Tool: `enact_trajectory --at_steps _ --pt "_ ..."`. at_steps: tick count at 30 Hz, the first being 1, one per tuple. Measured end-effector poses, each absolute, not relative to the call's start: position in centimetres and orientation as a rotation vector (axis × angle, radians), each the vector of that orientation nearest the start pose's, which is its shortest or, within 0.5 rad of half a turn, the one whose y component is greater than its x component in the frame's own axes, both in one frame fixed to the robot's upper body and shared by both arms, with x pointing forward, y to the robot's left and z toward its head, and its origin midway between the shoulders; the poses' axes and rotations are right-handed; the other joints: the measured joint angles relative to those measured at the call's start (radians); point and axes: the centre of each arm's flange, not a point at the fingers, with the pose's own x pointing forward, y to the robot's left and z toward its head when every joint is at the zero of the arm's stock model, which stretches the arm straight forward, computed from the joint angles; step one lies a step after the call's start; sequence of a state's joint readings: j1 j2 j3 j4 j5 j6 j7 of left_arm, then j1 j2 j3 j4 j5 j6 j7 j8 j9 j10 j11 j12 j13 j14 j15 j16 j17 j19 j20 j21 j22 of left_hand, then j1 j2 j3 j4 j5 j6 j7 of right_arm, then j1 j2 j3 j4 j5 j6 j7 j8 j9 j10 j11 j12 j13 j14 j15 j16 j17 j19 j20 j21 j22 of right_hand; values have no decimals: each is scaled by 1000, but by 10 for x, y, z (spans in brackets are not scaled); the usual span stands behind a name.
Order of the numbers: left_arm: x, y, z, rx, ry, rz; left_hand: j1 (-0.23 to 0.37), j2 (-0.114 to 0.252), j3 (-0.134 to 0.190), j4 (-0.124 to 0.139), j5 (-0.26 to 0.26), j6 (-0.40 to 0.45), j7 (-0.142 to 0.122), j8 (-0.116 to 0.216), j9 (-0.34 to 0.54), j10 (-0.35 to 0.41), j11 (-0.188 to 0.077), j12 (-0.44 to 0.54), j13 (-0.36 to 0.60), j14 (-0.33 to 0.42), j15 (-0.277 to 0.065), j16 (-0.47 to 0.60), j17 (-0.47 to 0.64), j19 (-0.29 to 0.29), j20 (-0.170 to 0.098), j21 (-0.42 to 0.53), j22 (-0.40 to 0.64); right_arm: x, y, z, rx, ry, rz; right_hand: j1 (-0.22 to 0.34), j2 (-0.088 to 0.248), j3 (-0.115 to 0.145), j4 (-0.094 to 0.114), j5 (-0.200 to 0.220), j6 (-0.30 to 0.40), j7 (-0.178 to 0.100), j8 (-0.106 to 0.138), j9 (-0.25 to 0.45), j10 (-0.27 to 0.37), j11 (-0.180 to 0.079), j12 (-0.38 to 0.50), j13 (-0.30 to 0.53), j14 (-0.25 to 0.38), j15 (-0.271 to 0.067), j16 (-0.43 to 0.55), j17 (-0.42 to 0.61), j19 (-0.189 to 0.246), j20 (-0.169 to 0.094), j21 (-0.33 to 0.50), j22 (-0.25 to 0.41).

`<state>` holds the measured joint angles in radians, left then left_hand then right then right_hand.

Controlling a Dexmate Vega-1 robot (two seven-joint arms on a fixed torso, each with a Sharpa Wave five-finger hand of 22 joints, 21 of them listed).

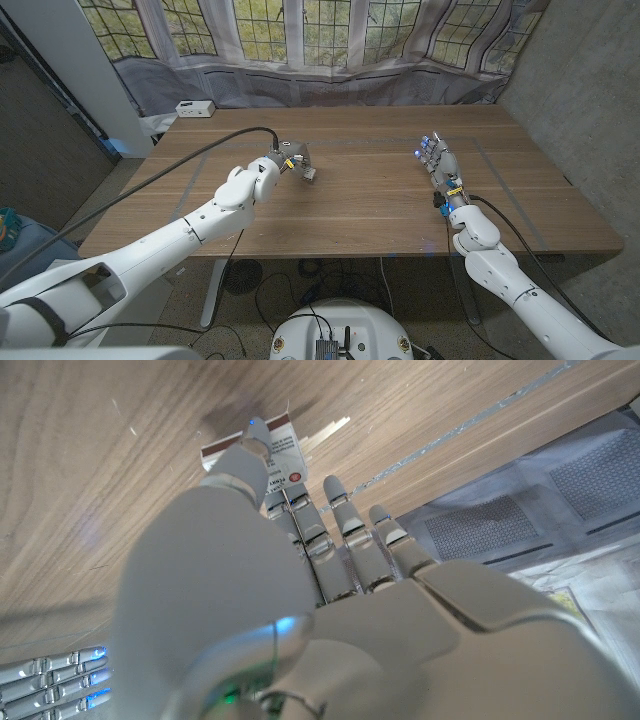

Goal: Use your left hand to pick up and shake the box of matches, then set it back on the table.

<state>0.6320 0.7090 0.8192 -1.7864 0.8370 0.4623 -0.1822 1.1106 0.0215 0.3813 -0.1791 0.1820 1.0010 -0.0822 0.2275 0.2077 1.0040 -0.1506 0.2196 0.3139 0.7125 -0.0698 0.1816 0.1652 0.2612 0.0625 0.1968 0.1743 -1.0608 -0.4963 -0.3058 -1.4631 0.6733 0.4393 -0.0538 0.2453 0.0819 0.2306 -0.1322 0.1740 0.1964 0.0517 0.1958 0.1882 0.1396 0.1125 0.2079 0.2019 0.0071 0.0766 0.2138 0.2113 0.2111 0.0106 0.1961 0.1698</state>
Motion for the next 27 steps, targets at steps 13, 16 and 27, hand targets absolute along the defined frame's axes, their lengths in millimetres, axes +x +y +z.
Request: enact_trajectory --at_steps 13,16,27 --pt "619 158 16 1697 -464 49 0 0 0 0 0 0 0 0 0 0 0 3 0 0 0 0 0 0 0 0 0 599 -292 -74 171 -678 148 0 0 0 0 0 0 0 0 0 0 0 0 0 0 0 0 0 5 -5 0 0" --pt "619 157 14 1699 -463 45 0 0 0 0 0 0 0 0 -1 0 0 3 0 0 0 0 0 5 5 0 0 599 -292 -74 171 -677 147 0 0 0 0 0 0 0 0 0 0 0 0 0 0 0 0 0 5 -5 0 0" --pt "622 153 8 1718 -456 19 0 0 0 0 0 0 0 -3 -1 0 0 2 0 -9 1 0 0 -6 3 0 0 599 -293 -75 173 -675 142 0 0 0 0 0 4 4 0 0 0 0 0 0 0 0 0 0 5 -5 0 0"
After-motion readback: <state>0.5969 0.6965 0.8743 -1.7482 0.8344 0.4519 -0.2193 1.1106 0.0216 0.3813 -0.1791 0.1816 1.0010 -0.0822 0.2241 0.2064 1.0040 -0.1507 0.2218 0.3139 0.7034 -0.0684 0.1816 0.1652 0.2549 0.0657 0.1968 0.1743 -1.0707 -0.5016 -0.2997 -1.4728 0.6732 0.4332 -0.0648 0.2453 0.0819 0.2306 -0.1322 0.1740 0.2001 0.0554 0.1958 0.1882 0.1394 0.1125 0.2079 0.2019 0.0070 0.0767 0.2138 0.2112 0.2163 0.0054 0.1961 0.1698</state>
